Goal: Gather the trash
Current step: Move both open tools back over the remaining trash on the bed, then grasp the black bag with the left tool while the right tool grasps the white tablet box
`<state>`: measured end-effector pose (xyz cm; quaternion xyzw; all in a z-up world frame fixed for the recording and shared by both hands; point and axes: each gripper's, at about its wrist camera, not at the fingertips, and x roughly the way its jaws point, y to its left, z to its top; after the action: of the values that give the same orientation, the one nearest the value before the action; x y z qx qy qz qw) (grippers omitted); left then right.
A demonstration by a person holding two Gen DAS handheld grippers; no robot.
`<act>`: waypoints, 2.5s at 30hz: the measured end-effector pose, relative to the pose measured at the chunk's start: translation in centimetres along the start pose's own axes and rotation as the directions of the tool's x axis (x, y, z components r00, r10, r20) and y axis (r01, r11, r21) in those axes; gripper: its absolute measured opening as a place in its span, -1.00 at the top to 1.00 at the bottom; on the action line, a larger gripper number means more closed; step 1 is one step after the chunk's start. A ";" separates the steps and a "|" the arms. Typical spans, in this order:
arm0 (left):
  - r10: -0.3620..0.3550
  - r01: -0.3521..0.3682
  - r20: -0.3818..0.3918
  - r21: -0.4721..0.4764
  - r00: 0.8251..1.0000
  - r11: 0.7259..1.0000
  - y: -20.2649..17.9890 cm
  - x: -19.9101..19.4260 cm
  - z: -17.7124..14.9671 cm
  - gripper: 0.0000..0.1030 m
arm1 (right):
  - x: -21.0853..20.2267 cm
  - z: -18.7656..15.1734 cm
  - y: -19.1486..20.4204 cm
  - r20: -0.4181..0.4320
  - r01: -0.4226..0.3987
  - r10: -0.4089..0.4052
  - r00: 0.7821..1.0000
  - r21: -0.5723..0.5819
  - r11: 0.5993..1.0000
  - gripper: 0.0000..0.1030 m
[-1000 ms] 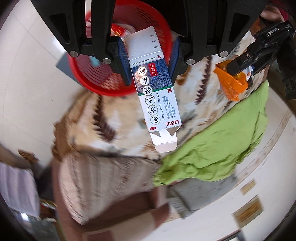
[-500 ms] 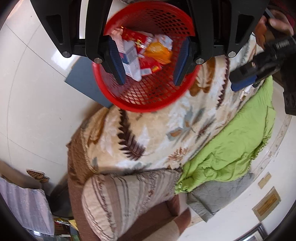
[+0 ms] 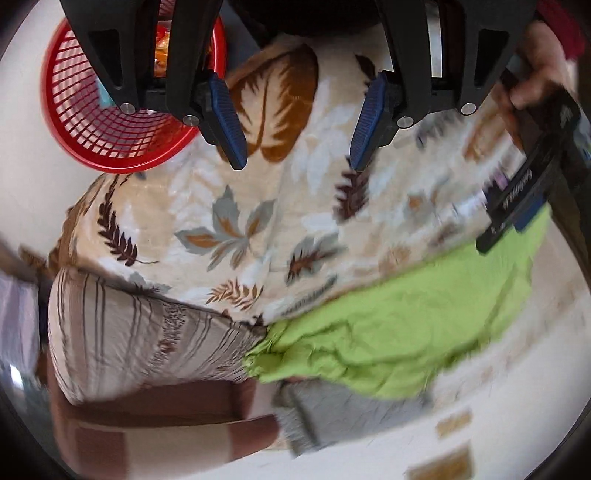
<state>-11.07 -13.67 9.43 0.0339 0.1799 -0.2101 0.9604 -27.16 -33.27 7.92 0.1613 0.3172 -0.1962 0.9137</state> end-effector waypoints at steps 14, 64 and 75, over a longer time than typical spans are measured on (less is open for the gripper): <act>0.052 -0.071 -0.165 -0.107 0.985 0.992 5.6 3.4 -2.7 -0.63 | -2.6 -1.6 2.7 0.072 0.229 -0.220 0.973 -0.157 0.961 -0.21; 0.101 -0.200 -0.374 -0.236 0.922 0.951 23.1 15.7 0.5 0.06 | 11.3 -0.5 17.9 -0.213 -0.324 0.283 0.935 -0.196 0.925 -0.22; -0.116 -0.018 -0.215 -0.538 0.970 0.842 29.7 9.5 2.0 0.12 | 14.6 1.9 20.5 -0.322 -0.439 0.367 0.873 -0.189 0.878 -0.22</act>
<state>10.02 9.34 7.57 -0.2154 0.3468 -0.1704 0.8968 -6.20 -19.93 3.48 0.1306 0.4231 0.0671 0.8941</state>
